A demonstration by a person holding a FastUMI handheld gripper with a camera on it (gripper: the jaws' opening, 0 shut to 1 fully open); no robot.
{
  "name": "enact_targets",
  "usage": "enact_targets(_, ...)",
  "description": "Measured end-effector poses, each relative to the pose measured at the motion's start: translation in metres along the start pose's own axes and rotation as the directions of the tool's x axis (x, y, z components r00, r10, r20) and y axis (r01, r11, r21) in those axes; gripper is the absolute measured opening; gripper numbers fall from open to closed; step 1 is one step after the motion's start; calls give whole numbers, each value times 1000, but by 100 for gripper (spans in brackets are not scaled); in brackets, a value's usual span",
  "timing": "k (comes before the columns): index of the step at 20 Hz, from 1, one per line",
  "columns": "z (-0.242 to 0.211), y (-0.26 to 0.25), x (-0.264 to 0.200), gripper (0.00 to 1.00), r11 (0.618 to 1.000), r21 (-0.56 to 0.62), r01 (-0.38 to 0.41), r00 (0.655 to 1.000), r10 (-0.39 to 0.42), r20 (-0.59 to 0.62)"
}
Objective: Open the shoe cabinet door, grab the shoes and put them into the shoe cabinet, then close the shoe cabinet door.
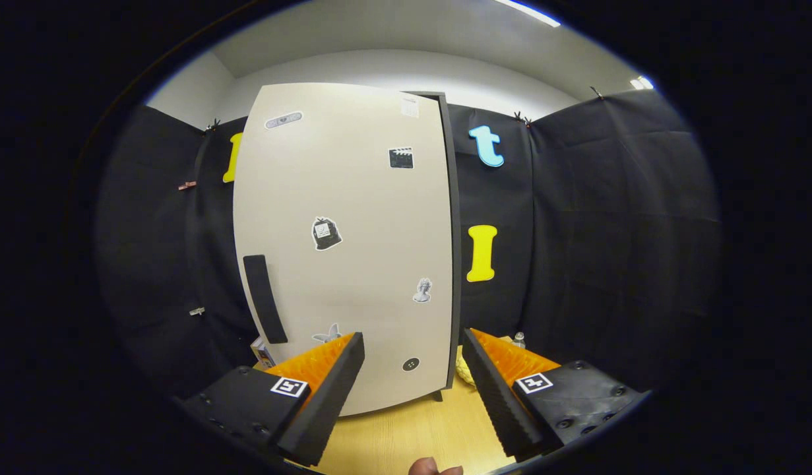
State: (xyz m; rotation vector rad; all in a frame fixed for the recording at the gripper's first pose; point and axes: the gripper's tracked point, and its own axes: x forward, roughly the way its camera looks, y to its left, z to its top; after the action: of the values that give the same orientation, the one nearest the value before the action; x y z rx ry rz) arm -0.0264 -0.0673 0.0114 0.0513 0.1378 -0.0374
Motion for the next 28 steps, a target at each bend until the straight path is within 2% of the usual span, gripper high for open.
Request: enact_targets(28,4,4,15,98,999,-43,-2,1000,3,28)
